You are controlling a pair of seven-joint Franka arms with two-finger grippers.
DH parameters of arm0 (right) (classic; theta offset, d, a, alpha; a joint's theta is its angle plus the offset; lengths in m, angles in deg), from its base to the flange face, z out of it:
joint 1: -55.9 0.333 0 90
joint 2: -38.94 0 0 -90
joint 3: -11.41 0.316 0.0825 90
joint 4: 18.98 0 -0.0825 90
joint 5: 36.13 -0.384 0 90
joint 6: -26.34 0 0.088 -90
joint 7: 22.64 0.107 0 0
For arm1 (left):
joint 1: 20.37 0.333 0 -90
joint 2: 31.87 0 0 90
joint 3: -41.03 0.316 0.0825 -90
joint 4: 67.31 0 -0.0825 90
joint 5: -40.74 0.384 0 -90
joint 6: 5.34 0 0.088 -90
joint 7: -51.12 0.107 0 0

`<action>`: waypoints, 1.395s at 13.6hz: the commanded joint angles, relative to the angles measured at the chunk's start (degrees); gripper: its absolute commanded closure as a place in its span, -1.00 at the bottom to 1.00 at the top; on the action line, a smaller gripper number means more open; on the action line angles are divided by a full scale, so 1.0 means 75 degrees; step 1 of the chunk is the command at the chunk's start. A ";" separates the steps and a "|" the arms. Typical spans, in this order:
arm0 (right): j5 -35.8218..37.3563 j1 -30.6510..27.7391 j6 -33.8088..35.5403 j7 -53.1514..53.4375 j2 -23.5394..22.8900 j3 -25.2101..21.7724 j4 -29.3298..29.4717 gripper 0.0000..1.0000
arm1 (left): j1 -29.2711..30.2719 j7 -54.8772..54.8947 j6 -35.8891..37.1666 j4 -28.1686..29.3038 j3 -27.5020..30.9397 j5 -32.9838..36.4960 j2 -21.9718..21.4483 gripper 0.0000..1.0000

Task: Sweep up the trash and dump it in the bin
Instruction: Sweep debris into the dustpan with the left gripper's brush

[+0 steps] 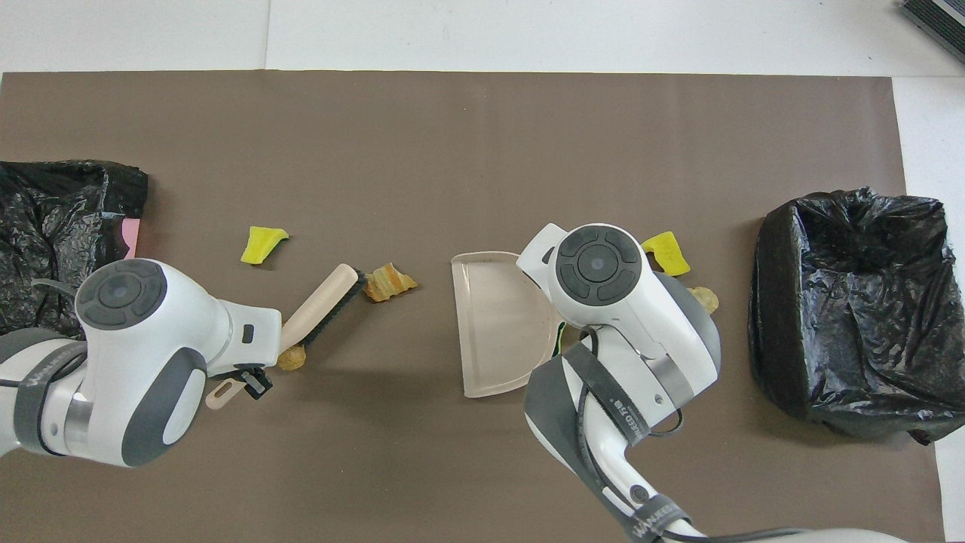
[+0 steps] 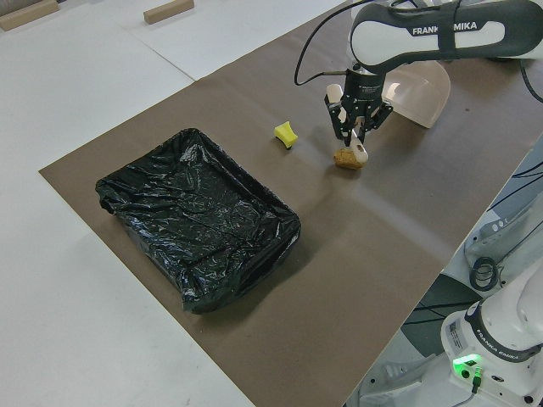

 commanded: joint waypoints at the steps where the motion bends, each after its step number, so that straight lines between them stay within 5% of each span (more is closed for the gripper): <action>1: 0.0197 -0.0015 -0.0170 0.0285 0.0210 0.0039 -0.0294 1.00 | 0.0691 -0.0579 0.0550 0.0031 -0.0073 0.0085 -0.0427 1.00; 5: 0.0185 -0.0015 -0.0170 0.0309 0.0221 0.0039 -0.0305 1.00 | 0.1207 -0.2430 -0.0066 0.0196 -0.0073 0.0085 -0.0463 1.00; 9: 0.0173 -0.0003 -0.0181 0.0624 0.0186 0.0039 -0.0329 1.00 | 0.1607 -0.2924 -0.0515 0.0173 -0.0073 0.0167 0.0156 1.00; 13: 0.0173 -0.0003 -0.0228 0.0754 0.0186 0.0039 -0.0352 1.00 | 0.1094 -0.3547 -0.0668 0.0208 -0.0085 0.0578 0.0697 1.00; 19: 0.0161 -0.0003 -0.0228 0.0766 0.0186 0.0039 -0.0364 1.00 | -0.0405 -0.3641 -0.0527 0.0874 -0.0143 0.0473 0.0300 1.00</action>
